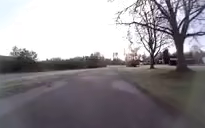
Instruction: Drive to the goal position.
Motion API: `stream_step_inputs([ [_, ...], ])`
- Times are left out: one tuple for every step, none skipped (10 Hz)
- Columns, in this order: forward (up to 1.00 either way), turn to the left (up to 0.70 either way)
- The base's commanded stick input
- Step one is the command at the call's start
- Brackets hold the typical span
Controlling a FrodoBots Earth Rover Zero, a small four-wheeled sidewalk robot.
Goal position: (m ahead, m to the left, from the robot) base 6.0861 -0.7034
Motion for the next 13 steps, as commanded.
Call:
stream_step_inputs([
  [1.00,0.00],
  [1.00,0.00],
  [1.00,0.00],
  [1.00,0.00],
  [1.00,0.00],
  [1.00,0.00],
  [1.00,0.00],
  [1.00,0.00],
  [1.00,0.00],
  [1.00,0.00],
  [1.00,0.00],
  [1.00,0.00],
  [1.00,0.00],
])
